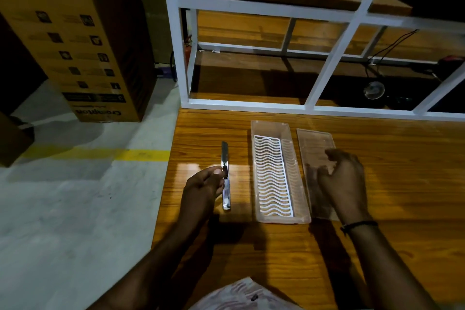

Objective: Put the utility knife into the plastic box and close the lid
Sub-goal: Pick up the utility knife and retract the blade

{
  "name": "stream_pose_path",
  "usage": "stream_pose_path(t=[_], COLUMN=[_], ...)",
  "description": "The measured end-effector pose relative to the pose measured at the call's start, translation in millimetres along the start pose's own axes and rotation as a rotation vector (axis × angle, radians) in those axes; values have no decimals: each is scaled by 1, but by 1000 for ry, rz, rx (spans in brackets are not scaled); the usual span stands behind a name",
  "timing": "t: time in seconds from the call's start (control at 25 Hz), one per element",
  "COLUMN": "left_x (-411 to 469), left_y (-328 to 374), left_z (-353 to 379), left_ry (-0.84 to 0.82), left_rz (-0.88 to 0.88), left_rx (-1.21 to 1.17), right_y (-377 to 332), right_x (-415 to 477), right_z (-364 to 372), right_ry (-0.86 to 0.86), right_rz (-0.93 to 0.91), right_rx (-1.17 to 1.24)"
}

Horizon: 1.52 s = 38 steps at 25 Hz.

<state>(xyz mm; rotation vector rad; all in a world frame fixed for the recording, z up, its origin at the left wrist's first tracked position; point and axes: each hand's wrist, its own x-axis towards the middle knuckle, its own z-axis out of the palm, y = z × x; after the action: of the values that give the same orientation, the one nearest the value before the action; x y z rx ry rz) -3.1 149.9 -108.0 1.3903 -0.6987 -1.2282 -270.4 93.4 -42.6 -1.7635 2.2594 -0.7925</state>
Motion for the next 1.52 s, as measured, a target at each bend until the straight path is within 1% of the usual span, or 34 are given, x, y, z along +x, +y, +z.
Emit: stream_pose_path(t=[0.12,0.2,0.24,0.32,0.4,0.52,0.68,0.84,0.96,1.08,1.24,1.32,1.4,1.52], left_x=[5,9,10,11,9,6,2,-2,-3,-7,-13,-15,-18,-20], left_y=[-6,-8,-9,-10,-10,-12,-9,-10,-9,-5,-6,-5,0,6], left_z=[-11,-18,-21,-25,-26,-28,-29,-29,-26,-23,-19,-17,-14,-9], left_ry=[101,94,89,114,125,125,136,123,145,165,176,139,63,-34], left_rz=[-9,-38,-57,-87,-104,-103,-87,-66,-53,-35,36,44,52,64], left_rx=[-78,-214,-262,-275,-250,-185,-116,-89,-67,-4,194,254,304,236], right_y=[-53,-82,-96,-121,-140,-159,-161,-162,-162,-163,-163,-163,-163,-166], right_x=[-12,-20,-25,-34,-41,-50,-51,-41,-40,-43,-40,-38,-37,-33], right_z=[5,15,23,44,66,87,103,107,108,110,108,103,97,84], right_ry=[-9,-94,-156,-256,-318,-457,-504,-555,-536,-506,-528,-558,-575,-531], right_rz=[-215,-360,-400,-462,-533,-489,-478,-393,-346,-358,-335,-301,-248,-214], right_rx=[114,157,165,118,-29,-251,-341,-272,-257,-278,-242,-190,-106,7])
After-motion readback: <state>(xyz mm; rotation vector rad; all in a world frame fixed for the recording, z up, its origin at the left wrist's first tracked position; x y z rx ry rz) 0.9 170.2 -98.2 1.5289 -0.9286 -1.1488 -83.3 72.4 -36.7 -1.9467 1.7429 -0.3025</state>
